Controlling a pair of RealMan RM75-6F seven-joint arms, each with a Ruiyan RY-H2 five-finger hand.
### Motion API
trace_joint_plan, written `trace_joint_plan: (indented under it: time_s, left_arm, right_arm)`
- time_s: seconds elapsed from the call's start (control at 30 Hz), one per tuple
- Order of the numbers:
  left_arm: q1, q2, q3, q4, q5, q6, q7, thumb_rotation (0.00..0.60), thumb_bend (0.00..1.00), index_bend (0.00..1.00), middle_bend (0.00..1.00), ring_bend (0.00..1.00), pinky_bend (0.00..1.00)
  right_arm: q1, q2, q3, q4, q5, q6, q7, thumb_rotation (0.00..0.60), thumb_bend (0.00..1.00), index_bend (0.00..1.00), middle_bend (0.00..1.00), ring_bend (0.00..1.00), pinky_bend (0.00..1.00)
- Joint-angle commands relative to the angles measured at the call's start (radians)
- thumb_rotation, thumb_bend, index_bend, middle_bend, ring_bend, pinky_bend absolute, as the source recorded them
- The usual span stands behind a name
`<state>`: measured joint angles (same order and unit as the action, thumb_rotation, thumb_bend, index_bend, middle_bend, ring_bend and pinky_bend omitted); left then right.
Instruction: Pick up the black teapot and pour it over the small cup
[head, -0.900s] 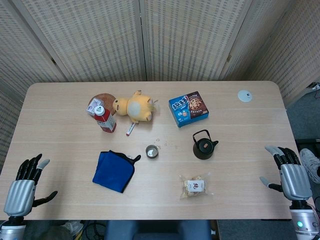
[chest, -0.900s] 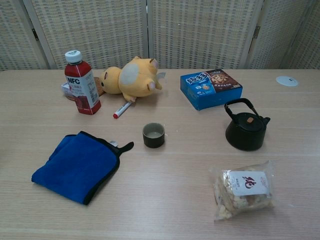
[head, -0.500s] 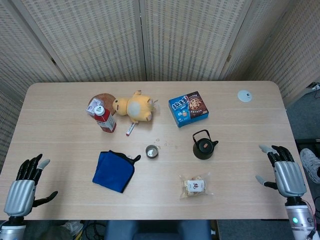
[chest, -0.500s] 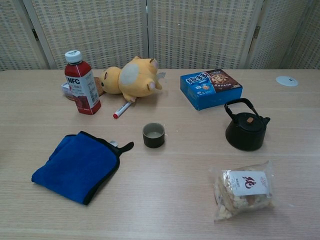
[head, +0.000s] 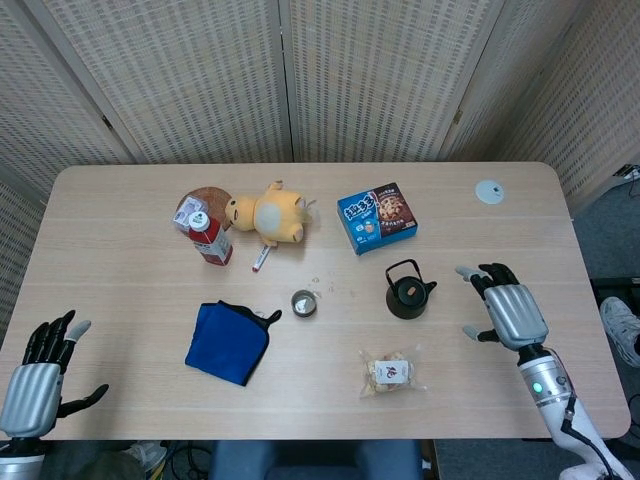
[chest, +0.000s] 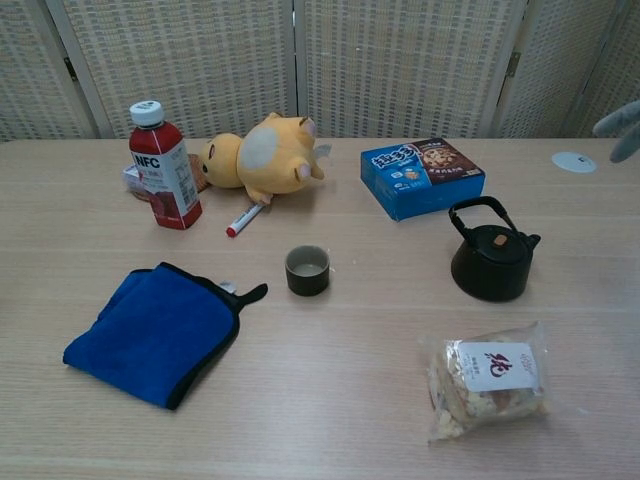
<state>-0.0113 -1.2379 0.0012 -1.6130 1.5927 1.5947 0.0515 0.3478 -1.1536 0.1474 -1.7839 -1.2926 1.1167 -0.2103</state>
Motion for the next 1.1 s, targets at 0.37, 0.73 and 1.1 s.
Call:
trace_joint_plan:
  time_s: [0.37,0.73,1.1]
  left_arm:
    - [-0.001,-0.009,-0.001,0.016,-0.011,-0.012,-0.001,0.6,0.0,0.12,0.0,0.0,0.0]
    - [0.006,-0.008,-0.001,0.027,-0.023,-0.011,-0.008,0.6,0.0,0.12,0.0,0.0,0.0]
    - [0.01,-0.005,-0.001,0.03,-0.025,-0.01,-0.014,0.6,0.0,0.12,0.0,0.0,0.0]
  right_arm:
    - [0.243,-0.096,0.073,0.115,0.271,-0.28,-0.099,0.6,0.0,0.14,0.14,0.07,0.04]
    - [0.369,-0.195,0.058,0.249,0.428,-0.368,-0.145,0.6,0.0,0.14,0.17,0.07,0.04]
    - [0.407,-0.225,0.016,0.299,0.487,-0.363,-0.161,0.6,0.0,0.14,0.18,0.07,0.04]
